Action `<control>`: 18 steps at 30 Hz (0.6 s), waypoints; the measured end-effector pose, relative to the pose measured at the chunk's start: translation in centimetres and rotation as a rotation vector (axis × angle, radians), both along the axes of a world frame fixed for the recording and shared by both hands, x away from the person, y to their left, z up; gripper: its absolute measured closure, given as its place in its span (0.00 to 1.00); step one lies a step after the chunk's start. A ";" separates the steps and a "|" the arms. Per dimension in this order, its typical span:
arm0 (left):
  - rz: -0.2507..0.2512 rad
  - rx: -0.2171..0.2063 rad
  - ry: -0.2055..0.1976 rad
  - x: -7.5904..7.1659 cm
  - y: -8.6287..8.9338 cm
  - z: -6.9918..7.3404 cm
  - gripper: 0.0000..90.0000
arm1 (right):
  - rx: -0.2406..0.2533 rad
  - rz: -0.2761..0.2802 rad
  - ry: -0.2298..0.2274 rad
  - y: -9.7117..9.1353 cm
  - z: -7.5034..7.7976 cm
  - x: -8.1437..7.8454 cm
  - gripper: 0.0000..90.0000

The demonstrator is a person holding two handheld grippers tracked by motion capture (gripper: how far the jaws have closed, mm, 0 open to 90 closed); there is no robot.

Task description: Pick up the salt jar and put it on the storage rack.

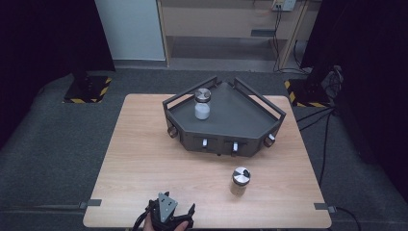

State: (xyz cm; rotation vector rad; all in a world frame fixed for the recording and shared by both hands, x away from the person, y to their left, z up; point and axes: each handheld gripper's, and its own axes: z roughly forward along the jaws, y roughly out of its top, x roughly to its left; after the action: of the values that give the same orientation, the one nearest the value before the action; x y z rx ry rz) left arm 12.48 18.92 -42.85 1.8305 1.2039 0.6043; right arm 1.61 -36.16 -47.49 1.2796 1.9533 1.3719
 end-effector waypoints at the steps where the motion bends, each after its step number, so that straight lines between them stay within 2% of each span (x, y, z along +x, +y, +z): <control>1: 0.000 0.000 0.000 0.0 0.0 0.0 0.04 | 0.000 0.002 -0.002 0.0 0.0 0.0 0.07; 12: 0.007 0.000 0.008 0.0 0.2 -0.1 0.04 | 0.010 0.015 0.010 -0.1 -0.1 0.3 0.07; 18: 0.009 0.000 -0.009 -0.2 0.1 0.0 0.04 | 0.008 0.010 0.000 -0.1 0.0 0.1 0.07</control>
State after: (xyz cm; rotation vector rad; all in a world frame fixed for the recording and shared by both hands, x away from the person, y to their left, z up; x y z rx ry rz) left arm 12.30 18.97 -42.89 1.8216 1.2069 0.6167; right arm 1.68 -36.26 -47.49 1.2749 1.9587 1.3867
